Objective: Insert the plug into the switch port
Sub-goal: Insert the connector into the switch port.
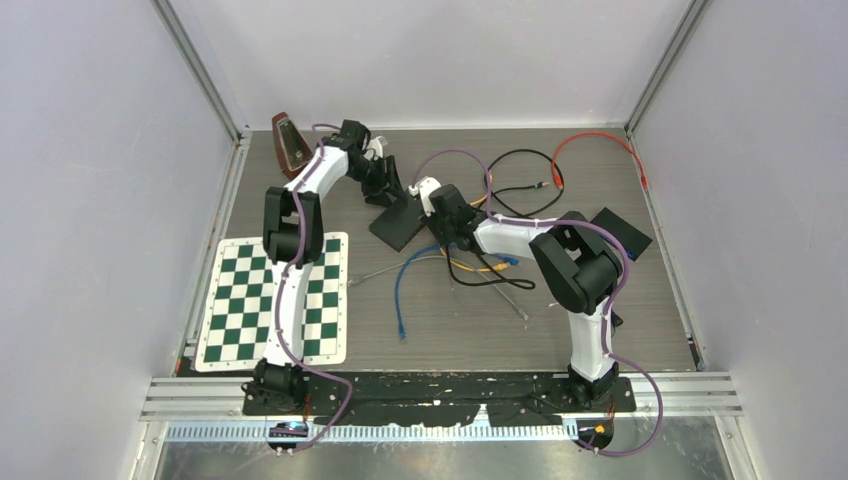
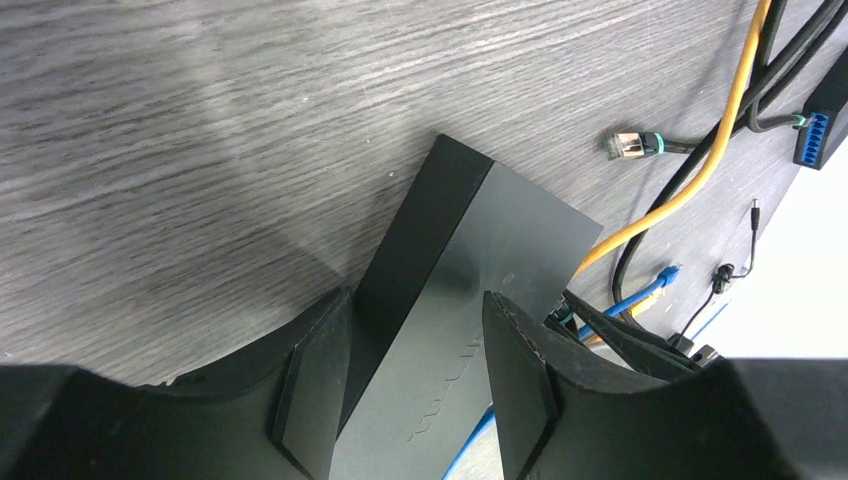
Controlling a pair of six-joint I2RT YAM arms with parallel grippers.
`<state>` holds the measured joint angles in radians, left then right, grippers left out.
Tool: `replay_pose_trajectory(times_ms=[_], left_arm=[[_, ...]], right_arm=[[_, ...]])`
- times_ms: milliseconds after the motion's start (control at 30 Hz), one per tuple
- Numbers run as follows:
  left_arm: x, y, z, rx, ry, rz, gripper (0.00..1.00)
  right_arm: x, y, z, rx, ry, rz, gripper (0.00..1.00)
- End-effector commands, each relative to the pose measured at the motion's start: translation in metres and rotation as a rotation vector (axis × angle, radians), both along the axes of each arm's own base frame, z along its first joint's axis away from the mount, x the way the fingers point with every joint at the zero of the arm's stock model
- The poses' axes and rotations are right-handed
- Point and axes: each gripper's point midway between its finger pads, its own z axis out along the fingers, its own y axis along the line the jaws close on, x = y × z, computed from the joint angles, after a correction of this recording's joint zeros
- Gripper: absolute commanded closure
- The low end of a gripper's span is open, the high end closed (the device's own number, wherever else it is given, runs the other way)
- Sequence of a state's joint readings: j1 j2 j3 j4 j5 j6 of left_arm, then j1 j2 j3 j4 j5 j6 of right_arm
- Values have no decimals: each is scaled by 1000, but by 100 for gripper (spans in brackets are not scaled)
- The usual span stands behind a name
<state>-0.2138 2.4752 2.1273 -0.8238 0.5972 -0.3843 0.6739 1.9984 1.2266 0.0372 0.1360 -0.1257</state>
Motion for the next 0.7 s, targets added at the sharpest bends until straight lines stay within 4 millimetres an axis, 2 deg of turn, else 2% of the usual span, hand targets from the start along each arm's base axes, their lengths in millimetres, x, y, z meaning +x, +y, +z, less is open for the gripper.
replay_pose_trajectory(times_ms=[0, 233, 333, 433, 667], left_arm=[[2, -8, 13, -63, -15, -27, 48], [-11, -10, 12, -85, 5, -79, 48], [-19, -16, 17, -139, 14, -121, 49], [-31, -22, 25, -193, 10, -192, 49], [-52, -19, 38, -199, -26, -308, 49]], right_arm=[[17, 21, 28, 79, -80, 56, 95], [13, 32, 24, 103, -57, 114, 95], [9, 36, 24, 122, -47, 141, 95], [4, 44, 33, 163, -70, 187, 95], [-9, 43, 42, 176, -101, 221, 95]])
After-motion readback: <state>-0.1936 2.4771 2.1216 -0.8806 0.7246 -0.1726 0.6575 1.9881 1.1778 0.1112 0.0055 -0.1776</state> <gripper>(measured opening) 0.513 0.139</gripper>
